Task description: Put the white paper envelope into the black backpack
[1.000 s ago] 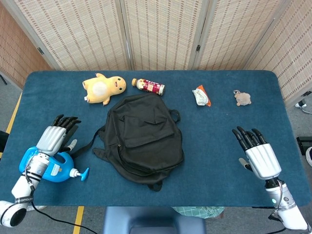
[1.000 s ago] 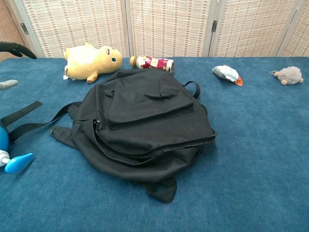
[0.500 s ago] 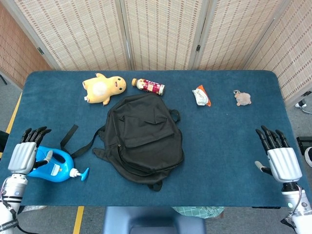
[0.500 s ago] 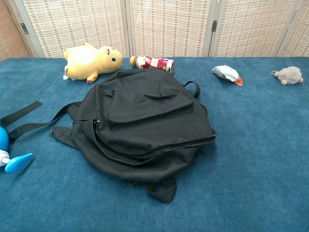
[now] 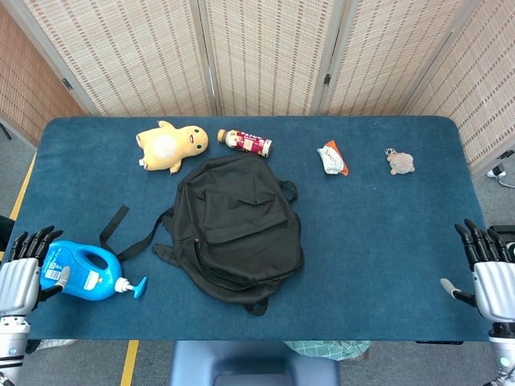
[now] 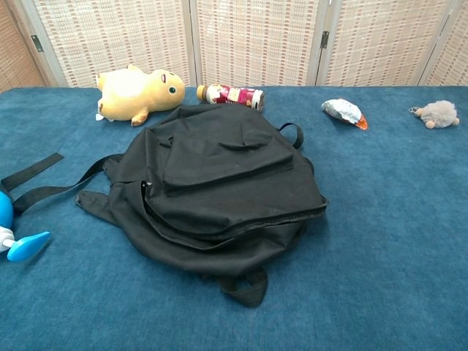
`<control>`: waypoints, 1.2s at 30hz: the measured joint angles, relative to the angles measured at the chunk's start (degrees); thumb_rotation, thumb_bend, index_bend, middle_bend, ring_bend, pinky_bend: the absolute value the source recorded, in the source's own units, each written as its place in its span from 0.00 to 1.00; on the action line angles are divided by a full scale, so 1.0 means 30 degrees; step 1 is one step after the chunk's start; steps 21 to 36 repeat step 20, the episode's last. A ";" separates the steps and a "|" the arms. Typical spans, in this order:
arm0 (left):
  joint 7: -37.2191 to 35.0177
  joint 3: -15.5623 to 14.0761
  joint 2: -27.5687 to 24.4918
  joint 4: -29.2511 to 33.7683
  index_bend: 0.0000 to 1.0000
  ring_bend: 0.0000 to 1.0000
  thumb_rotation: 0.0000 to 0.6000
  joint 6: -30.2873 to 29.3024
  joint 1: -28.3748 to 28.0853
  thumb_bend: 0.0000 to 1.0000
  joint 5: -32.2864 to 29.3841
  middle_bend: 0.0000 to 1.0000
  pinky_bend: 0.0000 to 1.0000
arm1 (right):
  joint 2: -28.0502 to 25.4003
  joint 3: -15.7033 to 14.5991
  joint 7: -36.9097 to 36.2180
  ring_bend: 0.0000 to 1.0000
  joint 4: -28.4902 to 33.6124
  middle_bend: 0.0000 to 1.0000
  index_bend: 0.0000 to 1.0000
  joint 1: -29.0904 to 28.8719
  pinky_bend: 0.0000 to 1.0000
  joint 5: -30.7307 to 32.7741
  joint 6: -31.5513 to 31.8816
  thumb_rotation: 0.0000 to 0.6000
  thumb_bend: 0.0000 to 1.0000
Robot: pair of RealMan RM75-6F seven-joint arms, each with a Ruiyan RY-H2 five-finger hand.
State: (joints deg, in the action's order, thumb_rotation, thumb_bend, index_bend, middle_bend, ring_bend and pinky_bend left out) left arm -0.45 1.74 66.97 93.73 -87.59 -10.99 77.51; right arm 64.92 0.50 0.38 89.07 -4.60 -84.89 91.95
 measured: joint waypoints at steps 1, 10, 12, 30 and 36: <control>0.0008 -0.0021 -0.0077 0.0081 0.19 0.13 1.00 -0.0150 0.0098 0.46 0.0118 0.14 0.00 | 0.0021 0.0028 -0.0185 0.12 -0.0071 0.06 0.01 0.0112 0.08 -0.0029 0.0085 1.00 0.12; 0.0251 -0.0323 0.0124 0.0637 0.19 0.13 1.00 -0.1049 0.1224 0.46 0.1550 0.14 0.00 | 0.0177 0.0268 -0.0880 0.11 -0.0494 0.06 0.01 0.0355 0.08 -0.0318 -0.0096 1.00 0.11; 0.0294 -0.0299 0.0113 0.0713 0.19 0.13 1.00 -0.0967 0.1269 0.46 0.1596 0.14 0.00 | 0.0196 0.0298 -0.0890 0.11 -0.0515 0.06 0.01 0.0362 0.08 -0.0350 -0.0174 1.00 0.11; 0.0468 -0.0060 0.0115 0.0833 0.19 0.13 1.00 -0.0746 0.1445 0.46 0.1652 0.14 0.00 | 0.0282 0.0533 -0.0992 0.11 -0.0646 0.06 0.01 0.0509 0.08 -0.0403 -0.0251 1.00 0.12; 0.0468 -0.0060 0.0115 0.0833 0.19 0.13 1.00 -0.0746 0.1445 0.46 0.1652 0.14 0.00 | 0.0282 0.0533 -0.0992 0.11 -0.0646 0.06 0.01 0.0509 0.08 -0.0403 -0.0251 1.00 0.12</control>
